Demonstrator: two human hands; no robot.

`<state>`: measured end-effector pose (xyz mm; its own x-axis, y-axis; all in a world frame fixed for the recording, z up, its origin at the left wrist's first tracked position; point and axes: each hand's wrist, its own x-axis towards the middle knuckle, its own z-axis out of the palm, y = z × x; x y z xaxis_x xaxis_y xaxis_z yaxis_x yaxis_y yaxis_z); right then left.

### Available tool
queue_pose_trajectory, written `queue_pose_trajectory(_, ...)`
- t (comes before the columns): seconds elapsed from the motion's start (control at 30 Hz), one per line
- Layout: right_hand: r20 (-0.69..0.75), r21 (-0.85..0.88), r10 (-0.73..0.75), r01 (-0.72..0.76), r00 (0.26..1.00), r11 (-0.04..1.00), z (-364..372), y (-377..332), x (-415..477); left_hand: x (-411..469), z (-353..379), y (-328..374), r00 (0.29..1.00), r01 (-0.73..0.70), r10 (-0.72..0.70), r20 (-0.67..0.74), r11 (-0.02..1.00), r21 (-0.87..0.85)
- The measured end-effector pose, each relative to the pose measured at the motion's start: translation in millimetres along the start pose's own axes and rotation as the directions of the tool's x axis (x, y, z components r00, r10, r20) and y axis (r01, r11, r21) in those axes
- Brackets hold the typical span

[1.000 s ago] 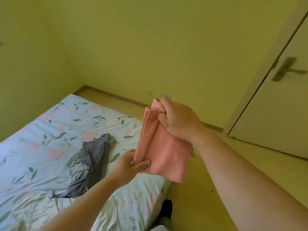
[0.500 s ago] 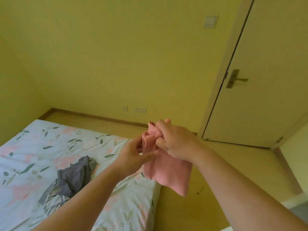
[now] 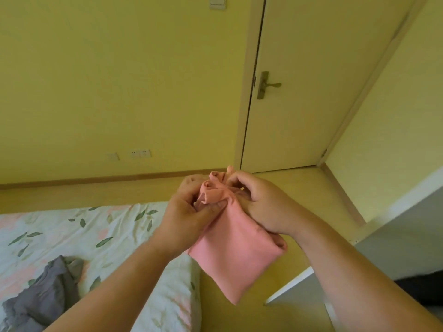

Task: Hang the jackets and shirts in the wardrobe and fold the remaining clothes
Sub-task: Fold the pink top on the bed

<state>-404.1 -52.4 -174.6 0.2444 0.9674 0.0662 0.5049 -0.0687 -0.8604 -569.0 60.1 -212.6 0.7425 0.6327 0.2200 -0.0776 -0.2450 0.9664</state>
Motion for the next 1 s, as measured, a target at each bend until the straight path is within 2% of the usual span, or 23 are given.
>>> queue_pose_trajectory(0.07, -0.064, 0.0, -0.007, 0.007, 0.998, 1.0, -12, 5, -13, 6, 18, 0, 0.999, -0.054, 0.054, -0.001, 0.997, 0.046)
queue_pose_trajectory(0.23, -0.147, -0.03, 0.022, -0.027, 0.989, 0.999, -42, 9, -48, 14, 58, 9, 0.991, 0.038, -0.026, 0.133, 0.996, -0.086)
queue_pose_trajectory(0.37, -0.16, -0.099, 0.044, -0.06, 0.986, 0.993, -66, 0, -84, 18, 81, 26, 0.973, -0.012, 0.025, 0.231, 0.998, -0.055)
queue_pose_trajectory(0.43, -0.148, -0.149, 0.055, -0.077, 0.987, 0.986, -73, -5, -103, 18, 88, 33, 0.936, -0.075, 0.061, 0.346, 0.997, 0.028)
queue_pose_trajectory(0.53, -0.127, -0.215, 0.07, -0.097, 0.989, 0.972, -80, -12, -133, 13, 102, 49, 0.851, -0.07, 0.027, 0.524, 0.996, 0.063)
queue_pose_trajectory(0.7, -0.111, -0.211, 0.125, -0.146, 0.986, 0.966, -86, -21, -183, -1, 128, 79, 0.749, -0.174, -0.009, 0.662, 0.962, 0.211)
queue_pose_trajectory(0.8, -0.128, -0.21, 0.121, -0.146, 0.984, 0.967, -88, -26, -213, -11, 145, 95, 0.686, -0.233, -0.013, 0.728, 0.943, 0.236)
queue_pose_trajectory(0.87, -0.152, -0.212, 0.112, -0.143, 0.982, 0.967, -92, -30, -233, -19, 157, 105, 0.675, -0.27, -0.002, 0.738, 0.93, 0.249)
queue_pose_trajectory(1.0, -0.278, -0.19, 0.12, -0.177, 0.953, 0.966, -98, -27, -271, -32, 185, 118, 0.699, -0.302, -0.013, 0.715, 0.901, 0.312)
